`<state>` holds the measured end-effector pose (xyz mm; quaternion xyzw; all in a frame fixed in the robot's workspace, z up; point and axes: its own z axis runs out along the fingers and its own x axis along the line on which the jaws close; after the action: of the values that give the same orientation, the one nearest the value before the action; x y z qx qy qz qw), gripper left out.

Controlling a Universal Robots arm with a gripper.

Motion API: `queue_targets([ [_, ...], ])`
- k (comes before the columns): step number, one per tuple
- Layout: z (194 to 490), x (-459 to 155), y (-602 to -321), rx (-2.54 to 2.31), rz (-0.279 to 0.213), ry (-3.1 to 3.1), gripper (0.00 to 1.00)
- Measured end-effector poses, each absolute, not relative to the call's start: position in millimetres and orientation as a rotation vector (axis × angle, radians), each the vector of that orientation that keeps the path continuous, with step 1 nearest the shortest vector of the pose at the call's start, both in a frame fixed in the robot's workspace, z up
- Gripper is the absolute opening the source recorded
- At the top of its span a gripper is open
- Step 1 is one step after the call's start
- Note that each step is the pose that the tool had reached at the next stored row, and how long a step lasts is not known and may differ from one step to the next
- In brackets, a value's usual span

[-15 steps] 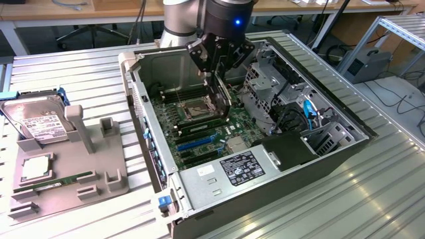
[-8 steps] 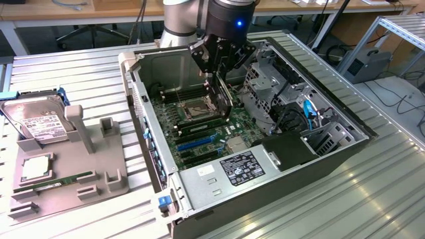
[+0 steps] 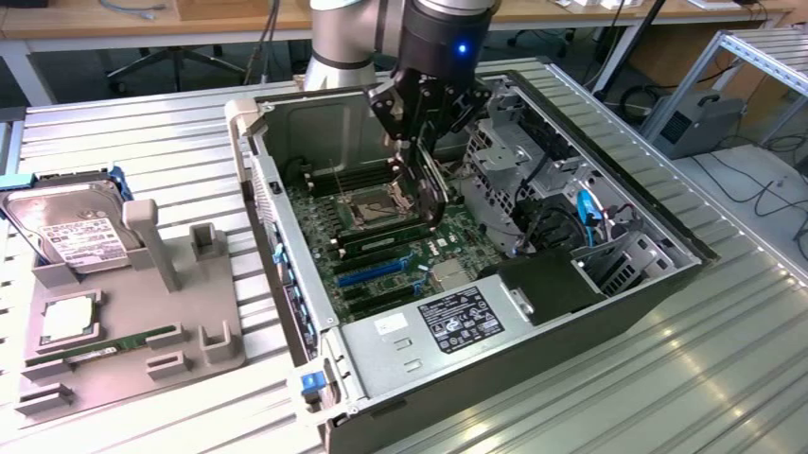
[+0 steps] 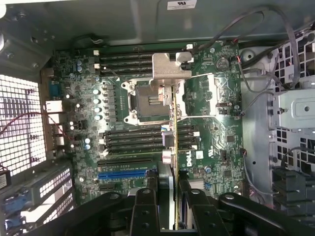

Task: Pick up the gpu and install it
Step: 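Pick up the gpu and move the gpu toward the slot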

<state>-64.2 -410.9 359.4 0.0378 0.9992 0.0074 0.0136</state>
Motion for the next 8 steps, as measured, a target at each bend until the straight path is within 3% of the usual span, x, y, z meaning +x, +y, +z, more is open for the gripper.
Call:
queue_targets([
  [8, 356.6, -58.6, -410.9, 0.118, 0.023, 3.112, 0.27],
])
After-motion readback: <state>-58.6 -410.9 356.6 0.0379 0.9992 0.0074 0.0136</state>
